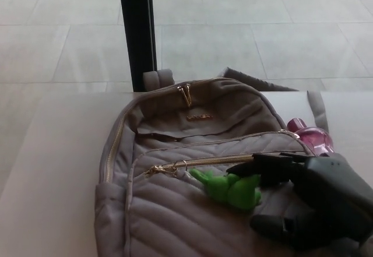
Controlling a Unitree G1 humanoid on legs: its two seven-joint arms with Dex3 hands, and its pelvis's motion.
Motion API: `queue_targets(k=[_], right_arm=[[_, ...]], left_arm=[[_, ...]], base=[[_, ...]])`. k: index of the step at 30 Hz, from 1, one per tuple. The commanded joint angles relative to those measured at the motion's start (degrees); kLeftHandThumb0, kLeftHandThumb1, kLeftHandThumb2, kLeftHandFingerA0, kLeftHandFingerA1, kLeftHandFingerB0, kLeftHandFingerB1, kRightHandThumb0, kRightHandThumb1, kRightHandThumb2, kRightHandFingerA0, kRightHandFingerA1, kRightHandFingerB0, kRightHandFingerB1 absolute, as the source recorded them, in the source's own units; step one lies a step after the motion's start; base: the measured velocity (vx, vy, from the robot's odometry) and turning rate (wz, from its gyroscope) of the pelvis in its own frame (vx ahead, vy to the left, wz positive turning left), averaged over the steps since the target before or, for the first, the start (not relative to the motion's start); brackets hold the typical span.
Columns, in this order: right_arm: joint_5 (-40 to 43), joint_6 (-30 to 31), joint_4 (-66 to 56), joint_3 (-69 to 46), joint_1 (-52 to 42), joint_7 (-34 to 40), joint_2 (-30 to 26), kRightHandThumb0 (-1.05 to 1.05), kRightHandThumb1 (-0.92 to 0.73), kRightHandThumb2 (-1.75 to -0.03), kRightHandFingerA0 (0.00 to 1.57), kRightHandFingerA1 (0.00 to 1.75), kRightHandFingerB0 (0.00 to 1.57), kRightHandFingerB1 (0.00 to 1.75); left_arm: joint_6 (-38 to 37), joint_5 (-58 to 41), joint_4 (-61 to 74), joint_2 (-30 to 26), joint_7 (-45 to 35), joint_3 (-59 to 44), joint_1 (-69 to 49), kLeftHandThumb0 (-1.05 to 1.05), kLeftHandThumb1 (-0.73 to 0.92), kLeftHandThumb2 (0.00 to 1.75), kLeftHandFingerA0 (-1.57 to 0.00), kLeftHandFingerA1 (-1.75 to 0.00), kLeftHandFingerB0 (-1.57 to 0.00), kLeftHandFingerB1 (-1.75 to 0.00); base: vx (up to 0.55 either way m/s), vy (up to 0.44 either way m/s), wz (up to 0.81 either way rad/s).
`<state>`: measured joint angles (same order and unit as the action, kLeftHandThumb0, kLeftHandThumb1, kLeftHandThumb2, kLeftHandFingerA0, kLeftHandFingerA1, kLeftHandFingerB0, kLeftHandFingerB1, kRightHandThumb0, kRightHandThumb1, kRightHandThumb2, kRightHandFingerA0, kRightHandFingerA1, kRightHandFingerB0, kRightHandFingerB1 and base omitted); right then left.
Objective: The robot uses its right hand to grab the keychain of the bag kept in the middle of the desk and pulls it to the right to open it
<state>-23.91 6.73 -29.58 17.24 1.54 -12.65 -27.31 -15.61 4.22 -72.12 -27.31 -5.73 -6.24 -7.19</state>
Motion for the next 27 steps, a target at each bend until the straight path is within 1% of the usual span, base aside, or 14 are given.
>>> queue_targets(k=[1,2,4,5,9,10,14,15,16,18,23,24,26,27], right_arm=[[-2.7,-0.1,2.6,1.5,-3.8,-0.4,0.7,-0.78,-0.67,-0.61,0.79,1.05,0.57,0.46],[-3.9,-1.3,4.1,1.8,-4.3,1.6,1.3,-0.75,-0.67,-0.61,0.91,1.07,0.59,0.48],[-5.8,-2.5,5.9,1.9,-4.8,4.1,2.1,-0.67,-0.66,-0.60,0.96,1.03,0.59,0.50],[-7.1,-3.0,6.8,2.0,-4.9,5.5,2.4,-0.62,-0.64,-0.59,0.99,1.06,0.59,0.50],[-8.7,-4.0,9.7,1.7,-4.9,7.9,3.3,-0.56,-0.62,-0.59,1.02,1.09,0.59,0.50],[-9.9,-3.0,10.8,1.6,-4.8,9.0,4.0,-0.53,-0.62,-0.59,1.02,1.17,0.60,0.53],[-11.7,-1.9,13.0,1.2,-4.5,11.7,6.5,-0.45,-0.58,-0.58,1.06,1.28,0.65,0.55],[-12.0,-1.6,13.2,1.0,-4.6,12.5,7.3,-0.44,-0.60,-0.59,1.03,1.34,0.65,0.57],[-12.0,-1.0,13.0,0.9,-4.8,12.5,8.0,-0.44,-0.60,-0.59,1.03,1.34,0.65,0.57],[-13.6,-0.1,13.2,2.4,-4.3,13.4,10.4,-0.44,-0.61,-0.58,1.02,1.45,0.65,0.56],[-15.8,-1.0,13.8,4.4,-2.7,12.9,12.3,-0.44,-0.62,-0.58,1.02,1.47,0.62,0.56],[-16.3,-0.8,13.6,5.2,-2.4,12.4,12.7,-0.42,-0.61,-0.58,1.03,1.41,0.63,0.55],[-16.8,-1.8,13.9,5.9,-2.1,12.4,12.7,-0.41,-0.60,-0.58,1.04,1.39,0.63,0.56],[-17.2,-1.6,13.7,6.4,-1.9,12.0,12.8,-0.40,-0.60,-0.57,1.05,1.39,0.63,0.57]], left_arm=[[-1.2,0.3,-0.6,0.1,0.2,0.1,-0.2,-0.63,0.59,0.59,-0.79,-0.59,-0.69,-0.44],[-0.7,-0.3,-0.6,0.1,-0.4,-0.3,-0.1,-0.63,0.59,0.58,-0.79,-0.69,-0.69,-0.45],[-0.4,0.3,-0.9,0.0,0.1,0.2,0.0,-0.64,0.60,0.59,-0.78,-0.64,-0.69,-0.44],[-0.5,0.3,-1.0,0.0,0.1,0.1,0.0,-0.64,0.60,0.59,-0.78,-0.65,-0.69,-0.44],[-2.6,2.5,-1.0,-0.5,1.2,2.2,-0.3,-0.65,0.63,0.59,-0.78,-0.69,-0.70,-0.47],[-2.1,1.3,-0.7,-0.5,-0.2,1.6,-0.4,-0.65,0.62,0.59,-0.80,-0.79,-0.71,-0.47],[-2.8,2.2,-0.5,-0.6,0.6,2.8,-0.4,-0.63,0.64,0.60,-0.78,-0.64,-0.70,-0.46],[-2.7,2.4,-0.5,-0.2,1.0,3.1,0.0,-0.63,0.64,0.60,-0.78,-0.60,-0.70,-0.46],[-2.9,2.6,-0.6,-0.2,1.2,3.4,0.0,-0.63,0.64,0.60,-0.78,-0.60,-0.70,-0.46],[-2.8,1.9,-1.0,0.1,0.8,2.9,0.2,-0.65,0.63,0.59,-0.82,-0.69,-0.73,-0.49],[-2.4,1.6,-1.4,0.6,0.9,2.6,0.8,-0.65,0.63,0.59,-0.83,-0.68,-0.73,-0.48],[-2.6,2.1,-1.2,0.5,1.2,3.0,0.8,-0.66,0.64,0.60,-0.84,-0.68,-0.73,-0.48],[-3.5,2.9,-0.8,0.0,1.4,3.8,0.7,-0.67,0.66,0.60,-0.82,-0.67,-0.71,-0.48],[-3.8,2.8,-0.6,-0.2,1.2,3.9,0.6,-0.69,0.66,0.60,-0.81,-0.72,-0.74,-0.50]], base=[[0.00,0.000,0.00],[0.00,0.000,0.00],[0.00,0.000,0.00],[0.00,0.000,0.00],[0.00,0.000,0.00],[0.00,0.000,0.00],[0.00,0.000,0.00],[0.00,0.000,0.00],[0.00,0.000,0.00],[0.00,0.000,0.00],[0.00,0.000,0.00],[0.00,0.000,0.00],[0.00,0.000,0.00],[0.00,0.000,0.00]])
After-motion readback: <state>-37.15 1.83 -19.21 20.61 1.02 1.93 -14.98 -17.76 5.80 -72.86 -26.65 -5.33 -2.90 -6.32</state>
